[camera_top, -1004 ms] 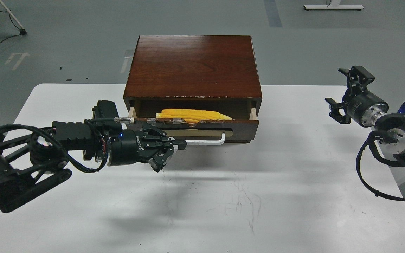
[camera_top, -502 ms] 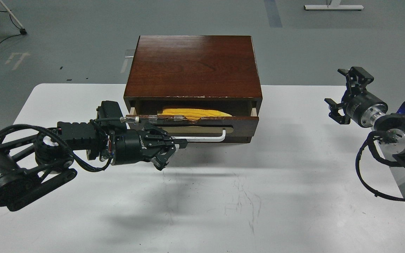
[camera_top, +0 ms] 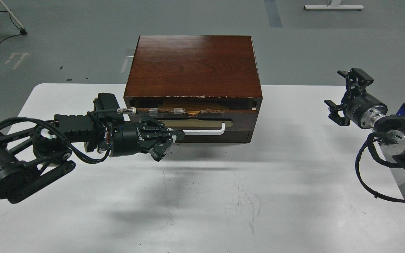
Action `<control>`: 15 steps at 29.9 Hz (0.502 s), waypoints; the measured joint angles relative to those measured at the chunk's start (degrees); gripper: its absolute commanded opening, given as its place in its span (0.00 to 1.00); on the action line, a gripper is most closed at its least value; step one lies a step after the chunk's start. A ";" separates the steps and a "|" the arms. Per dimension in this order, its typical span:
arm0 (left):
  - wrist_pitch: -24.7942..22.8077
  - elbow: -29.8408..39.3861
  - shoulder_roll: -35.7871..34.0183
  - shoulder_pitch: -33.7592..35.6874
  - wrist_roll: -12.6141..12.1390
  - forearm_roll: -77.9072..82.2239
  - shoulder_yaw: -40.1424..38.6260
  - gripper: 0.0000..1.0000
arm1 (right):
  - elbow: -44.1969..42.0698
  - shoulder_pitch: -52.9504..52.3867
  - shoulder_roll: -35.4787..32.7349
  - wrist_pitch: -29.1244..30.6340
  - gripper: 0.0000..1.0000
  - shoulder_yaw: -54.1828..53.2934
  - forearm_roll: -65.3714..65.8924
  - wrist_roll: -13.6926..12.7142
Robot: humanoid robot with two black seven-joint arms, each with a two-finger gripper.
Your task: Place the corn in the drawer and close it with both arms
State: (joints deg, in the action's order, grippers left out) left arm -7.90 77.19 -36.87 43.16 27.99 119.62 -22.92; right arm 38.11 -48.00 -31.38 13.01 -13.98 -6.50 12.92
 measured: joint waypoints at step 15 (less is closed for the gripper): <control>0.78 -4.45 2.36 2.12 0.03 0.00 0.26 0.00 | -0.39 0.05 -0.10 0.10 1.00 0.00 0.00 0.00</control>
State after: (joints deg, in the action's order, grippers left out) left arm -7.12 72.75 -34.51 45.27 28.02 119.62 -22.66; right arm 37.71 -47.95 -31.48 13.11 -13.98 -6.50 12.92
